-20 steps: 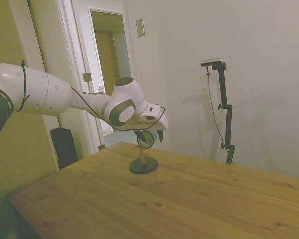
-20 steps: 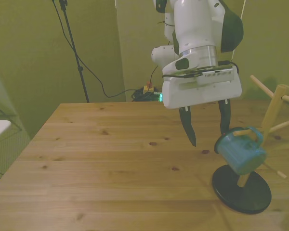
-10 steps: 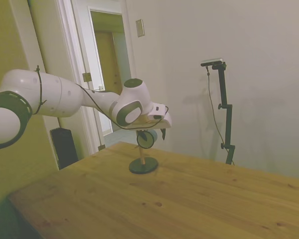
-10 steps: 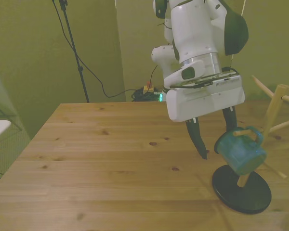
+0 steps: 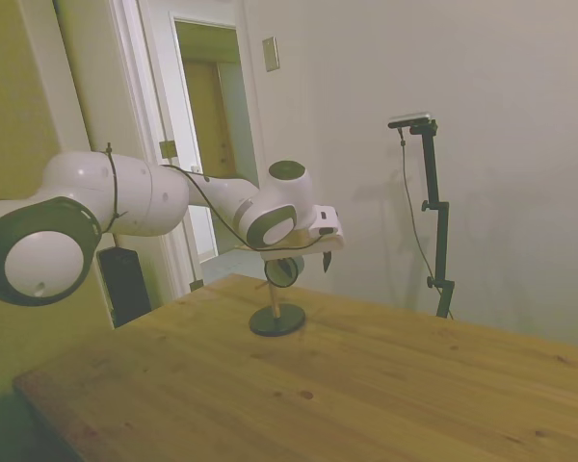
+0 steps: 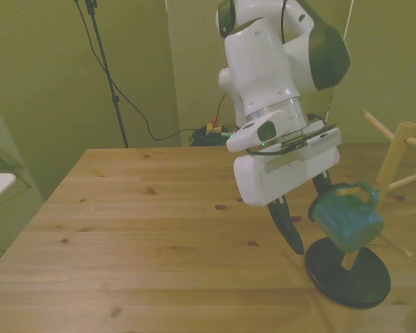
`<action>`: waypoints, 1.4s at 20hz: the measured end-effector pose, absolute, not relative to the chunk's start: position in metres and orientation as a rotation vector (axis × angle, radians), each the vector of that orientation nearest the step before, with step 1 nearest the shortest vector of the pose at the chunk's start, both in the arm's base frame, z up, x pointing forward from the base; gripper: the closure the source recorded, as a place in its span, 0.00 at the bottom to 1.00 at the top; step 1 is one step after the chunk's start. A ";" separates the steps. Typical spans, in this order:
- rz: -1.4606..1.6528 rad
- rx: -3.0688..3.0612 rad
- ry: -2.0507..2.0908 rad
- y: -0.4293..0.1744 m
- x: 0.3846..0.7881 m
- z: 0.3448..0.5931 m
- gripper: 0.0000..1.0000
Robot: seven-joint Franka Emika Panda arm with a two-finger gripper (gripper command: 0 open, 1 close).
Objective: Unload the mug
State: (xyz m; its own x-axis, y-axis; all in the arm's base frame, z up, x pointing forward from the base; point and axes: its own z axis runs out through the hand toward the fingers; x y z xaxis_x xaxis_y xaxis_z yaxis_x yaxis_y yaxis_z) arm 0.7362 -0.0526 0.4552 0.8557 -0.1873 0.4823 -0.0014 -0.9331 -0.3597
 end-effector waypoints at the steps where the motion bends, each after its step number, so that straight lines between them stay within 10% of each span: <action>1: -0.774 -2.665 0.110 -0.053 0.741 0.448 0.00; 2: -0.805 -2.645 0.081 -0.053 0.745 0.444 0.00; 3: -0.819 -2.632 0.054 -0.052 0.747 0.440 1.00; 28: -0.822 -2.633 -0.036 -0.066 0.745 0.438 1.00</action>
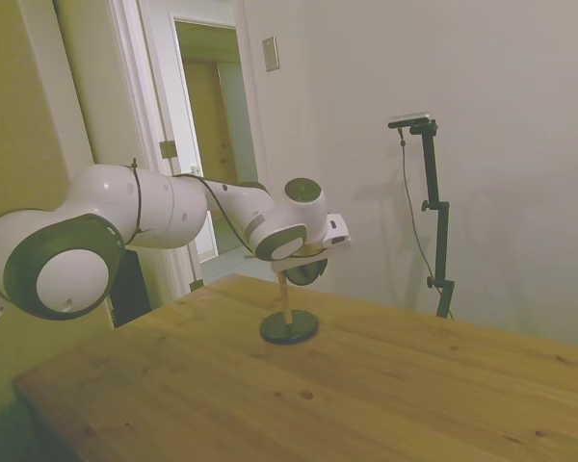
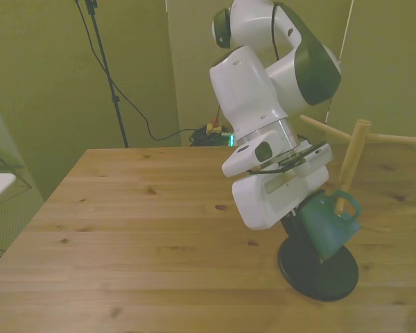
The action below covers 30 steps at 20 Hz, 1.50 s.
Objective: Unload the mug
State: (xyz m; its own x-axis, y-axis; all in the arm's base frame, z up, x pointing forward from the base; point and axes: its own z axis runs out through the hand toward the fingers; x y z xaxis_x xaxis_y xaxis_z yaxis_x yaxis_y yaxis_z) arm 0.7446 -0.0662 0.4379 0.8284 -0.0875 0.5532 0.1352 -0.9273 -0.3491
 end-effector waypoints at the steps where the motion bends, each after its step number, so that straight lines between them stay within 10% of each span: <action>1: -0.825 -2.634 -0.035 -0.067 0.744 0.439 1.00; 30: -0.815 -2.529 0.027 -0.081 0.728 0.467 1.00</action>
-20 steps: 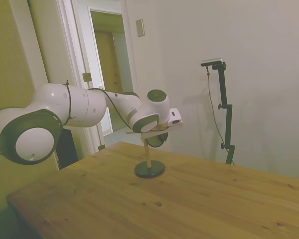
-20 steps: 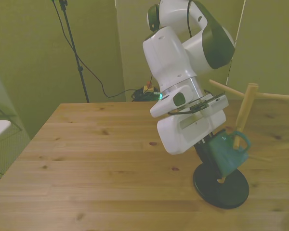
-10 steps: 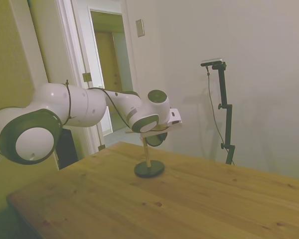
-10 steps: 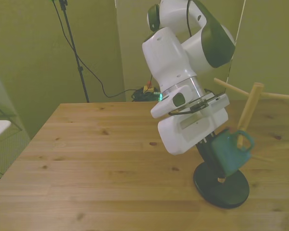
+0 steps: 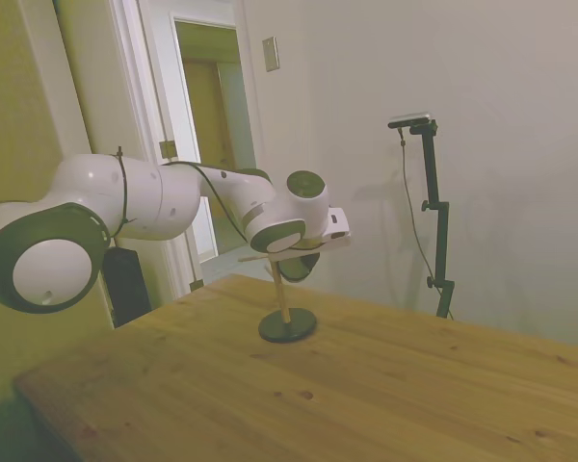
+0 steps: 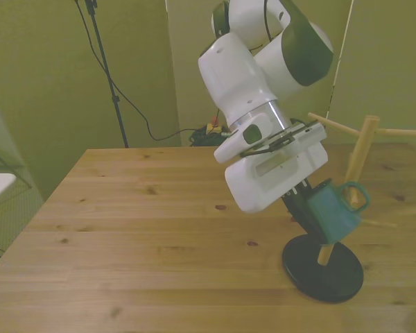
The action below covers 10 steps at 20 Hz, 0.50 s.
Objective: Unload the mug
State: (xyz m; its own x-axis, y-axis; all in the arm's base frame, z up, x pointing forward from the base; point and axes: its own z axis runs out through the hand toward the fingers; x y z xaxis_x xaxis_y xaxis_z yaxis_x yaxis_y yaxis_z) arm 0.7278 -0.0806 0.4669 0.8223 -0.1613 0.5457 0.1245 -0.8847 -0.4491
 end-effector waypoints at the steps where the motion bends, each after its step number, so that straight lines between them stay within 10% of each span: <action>1: -0.812 -2.523 0.034 -0.085 0.727 0.470 1.00; 10: -0.787 -2.501 0.028 -0.100 0.727 0.494 1.00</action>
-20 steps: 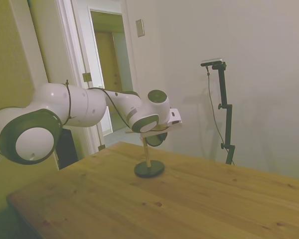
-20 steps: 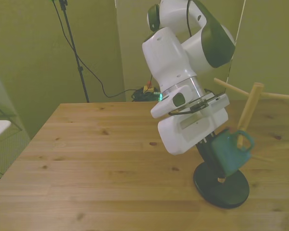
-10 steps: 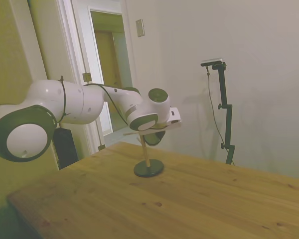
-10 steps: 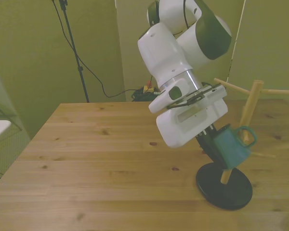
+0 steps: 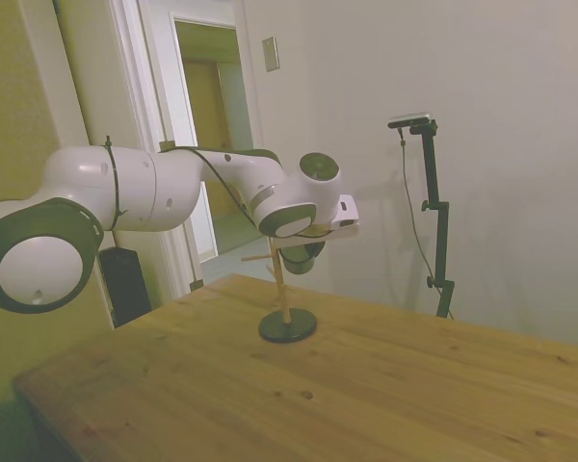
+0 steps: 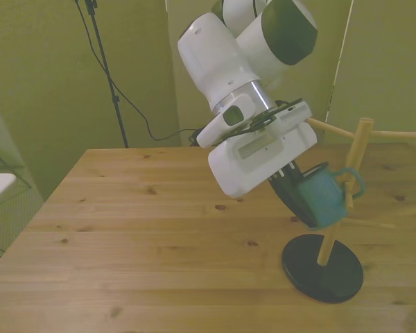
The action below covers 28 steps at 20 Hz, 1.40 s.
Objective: Unload the mug
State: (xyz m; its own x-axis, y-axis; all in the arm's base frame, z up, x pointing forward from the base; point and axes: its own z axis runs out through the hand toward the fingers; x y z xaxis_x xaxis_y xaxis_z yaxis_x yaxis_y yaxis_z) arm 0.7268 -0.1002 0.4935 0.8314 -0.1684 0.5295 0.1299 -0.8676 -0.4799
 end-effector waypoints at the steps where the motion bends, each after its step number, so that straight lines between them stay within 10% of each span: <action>1: -0.783 -2.498 0.033 -0.102 0.727 0.496 1.00; 28: -0.725 -2.468 0.282 -0.189 0.749 0.518 1.00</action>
State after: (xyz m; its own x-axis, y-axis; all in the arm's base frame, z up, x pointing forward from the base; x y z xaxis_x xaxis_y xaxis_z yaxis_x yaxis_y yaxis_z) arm 0.7487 -0.1892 0.5177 0.8328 -0.3399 0.4370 -0.0449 -0.8283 -0.5586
